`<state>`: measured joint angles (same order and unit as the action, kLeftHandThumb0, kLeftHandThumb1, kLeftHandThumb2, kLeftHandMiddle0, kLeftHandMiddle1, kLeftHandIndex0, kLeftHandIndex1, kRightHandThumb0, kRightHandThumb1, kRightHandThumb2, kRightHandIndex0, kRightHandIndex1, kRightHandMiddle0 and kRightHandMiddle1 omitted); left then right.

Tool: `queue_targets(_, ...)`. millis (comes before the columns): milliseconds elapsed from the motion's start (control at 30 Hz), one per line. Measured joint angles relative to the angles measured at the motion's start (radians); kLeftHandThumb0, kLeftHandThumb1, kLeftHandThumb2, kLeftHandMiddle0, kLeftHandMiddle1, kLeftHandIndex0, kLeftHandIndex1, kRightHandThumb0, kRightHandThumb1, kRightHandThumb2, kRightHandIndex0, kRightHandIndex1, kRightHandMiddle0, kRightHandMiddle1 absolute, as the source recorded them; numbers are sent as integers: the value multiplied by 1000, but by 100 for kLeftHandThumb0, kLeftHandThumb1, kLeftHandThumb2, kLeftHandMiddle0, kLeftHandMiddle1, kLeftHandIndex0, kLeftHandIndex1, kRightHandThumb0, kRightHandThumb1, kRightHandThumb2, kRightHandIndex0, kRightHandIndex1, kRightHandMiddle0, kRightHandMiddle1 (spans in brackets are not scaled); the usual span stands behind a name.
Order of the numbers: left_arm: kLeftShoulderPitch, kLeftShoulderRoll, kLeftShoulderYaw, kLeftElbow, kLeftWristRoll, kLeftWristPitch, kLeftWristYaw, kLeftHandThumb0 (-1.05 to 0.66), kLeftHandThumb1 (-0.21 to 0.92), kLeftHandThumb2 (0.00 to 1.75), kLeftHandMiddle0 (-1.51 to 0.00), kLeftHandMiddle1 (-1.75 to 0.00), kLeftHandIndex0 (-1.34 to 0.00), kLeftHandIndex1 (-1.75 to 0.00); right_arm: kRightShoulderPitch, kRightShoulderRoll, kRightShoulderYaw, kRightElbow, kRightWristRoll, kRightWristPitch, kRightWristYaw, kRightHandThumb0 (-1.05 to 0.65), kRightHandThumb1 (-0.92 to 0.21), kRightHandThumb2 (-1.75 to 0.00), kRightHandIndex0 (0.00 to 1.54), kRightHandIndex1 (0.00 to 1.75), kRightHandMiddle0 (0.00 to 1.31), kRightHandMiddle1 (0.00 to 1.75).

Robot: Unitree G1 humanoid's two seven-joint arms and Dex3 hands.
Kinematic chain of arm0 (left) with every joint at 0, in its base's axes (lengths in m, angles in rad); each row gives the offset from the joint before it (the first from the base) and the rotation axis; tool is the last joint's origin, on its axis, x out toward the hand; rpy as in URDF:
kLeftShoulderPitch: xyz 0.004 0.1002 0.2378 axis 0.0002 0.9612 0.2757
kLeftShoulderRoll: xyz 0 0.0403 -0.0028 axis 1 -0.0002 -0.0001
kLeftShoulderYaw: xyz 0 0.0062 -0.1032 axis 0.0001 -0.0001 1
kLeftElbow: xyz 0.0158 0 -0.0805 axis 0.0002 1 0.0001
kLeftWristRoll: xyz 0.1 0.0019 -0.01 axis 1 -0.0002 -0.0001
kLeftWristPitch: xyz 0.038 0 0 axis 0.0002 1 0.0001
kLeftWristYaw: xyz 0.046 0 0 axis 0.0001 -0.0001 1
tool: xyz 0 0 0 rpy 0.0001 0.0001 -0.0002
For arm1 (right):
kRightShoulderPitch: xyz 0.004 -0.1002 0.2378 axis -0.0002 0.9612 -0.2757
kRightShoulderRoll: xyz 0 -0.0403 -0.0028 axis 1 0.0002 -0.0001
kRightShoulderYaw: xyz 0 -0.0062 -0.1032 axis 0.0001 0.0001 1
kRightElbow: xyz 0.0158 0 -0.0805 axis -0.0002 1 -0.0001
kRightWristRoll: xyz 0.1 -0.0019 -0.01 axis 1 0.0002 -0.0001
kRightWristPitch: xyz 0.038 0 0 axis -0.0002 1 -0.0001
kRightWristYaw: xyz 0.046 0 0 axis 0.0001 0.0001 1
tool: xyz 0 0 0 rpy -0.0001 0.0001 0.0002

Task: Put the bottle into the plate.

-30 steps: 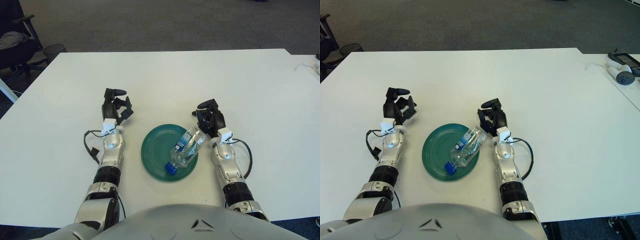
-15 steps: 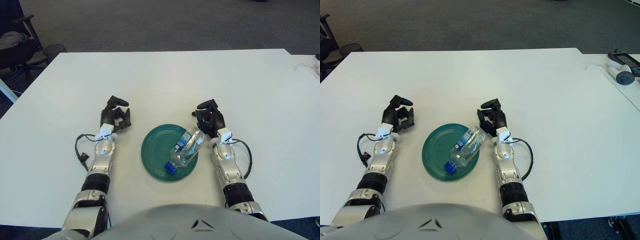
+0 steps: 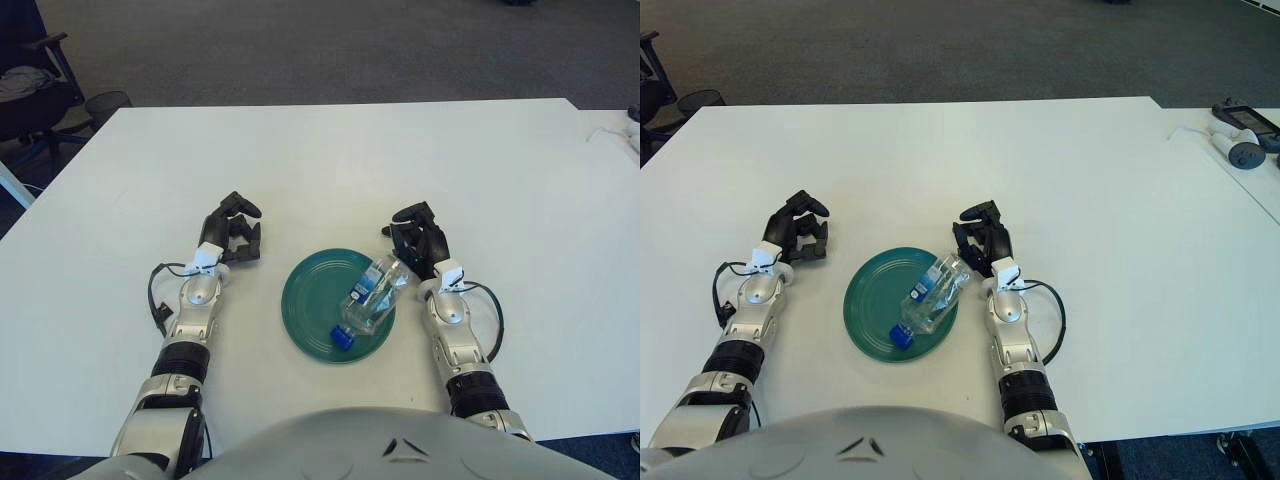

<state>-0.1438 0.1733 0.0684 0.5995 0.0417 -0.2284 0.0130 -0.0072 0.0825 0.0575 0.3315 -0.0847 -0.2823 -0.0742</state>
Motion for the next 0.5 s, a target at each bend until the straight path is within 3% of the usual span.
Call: queue_targets(500, 34, -27, -30, -18, -33, -34, -19, -50, 23, 142, -116, -175, -67, -175, 42, -3, 0, -38, 0, -1, 6, -35, -92, -51, 43, 121, 20, 175)
